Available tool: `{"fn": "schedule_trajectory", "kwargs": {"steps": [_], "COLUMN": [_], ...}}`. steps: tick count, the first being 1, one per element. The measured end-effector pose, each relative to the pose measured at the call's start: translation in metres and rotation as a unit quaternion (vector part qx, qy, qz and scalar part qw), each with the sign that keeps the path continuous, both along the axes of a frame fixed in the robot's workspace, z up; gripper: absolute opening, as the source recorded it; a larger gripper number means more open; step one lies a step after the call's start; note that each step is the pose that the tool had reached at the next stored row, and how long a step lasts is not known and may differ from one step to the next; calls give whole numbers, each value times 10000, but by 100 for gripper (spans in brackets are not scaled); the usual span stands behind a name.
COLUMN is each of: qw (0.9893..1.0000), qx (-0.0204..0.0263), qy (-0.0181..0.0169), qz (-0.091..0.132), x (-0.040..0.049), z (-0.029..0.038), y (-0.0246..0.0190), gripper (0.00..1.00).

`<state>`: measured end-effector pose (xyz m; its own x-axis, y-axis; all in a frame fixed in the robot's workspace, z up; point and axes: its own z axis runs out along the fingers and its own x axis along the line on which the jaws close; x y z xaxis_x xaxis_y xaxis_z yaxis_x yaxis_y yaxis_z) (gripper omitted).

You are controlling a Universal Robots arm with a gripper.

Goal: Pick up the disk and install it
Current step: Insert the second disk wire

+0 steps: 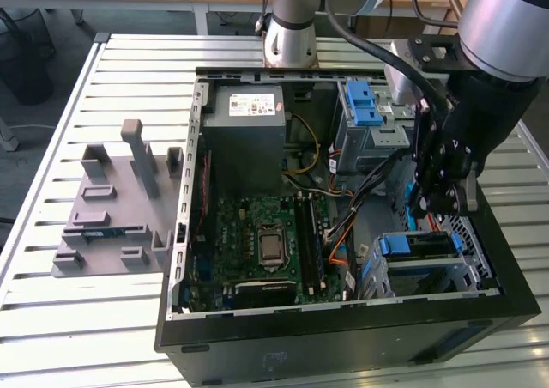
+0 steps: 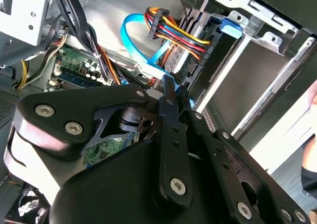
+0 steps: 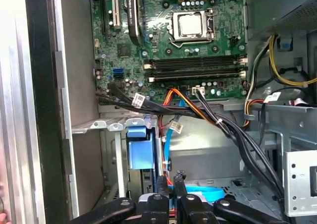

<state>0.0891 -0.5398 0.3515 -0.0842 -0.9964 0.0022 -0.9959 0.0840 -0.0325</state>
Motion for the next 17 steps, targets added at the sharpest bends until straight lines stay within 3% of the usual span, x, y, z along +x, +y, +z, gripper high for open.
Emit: {"fn": "schedule_trajectory", "kwargs": {"steps": [6,13,17], "qw": [10000,10000,10000], "qx": [-2,4,26], "qy": [0,0,4], "qz": [-7,-9,-14], "x": [0,19,45], "z": [-42,-54,-94], "y": [-68,-73,-115], "gripper": [16,16,16]}}
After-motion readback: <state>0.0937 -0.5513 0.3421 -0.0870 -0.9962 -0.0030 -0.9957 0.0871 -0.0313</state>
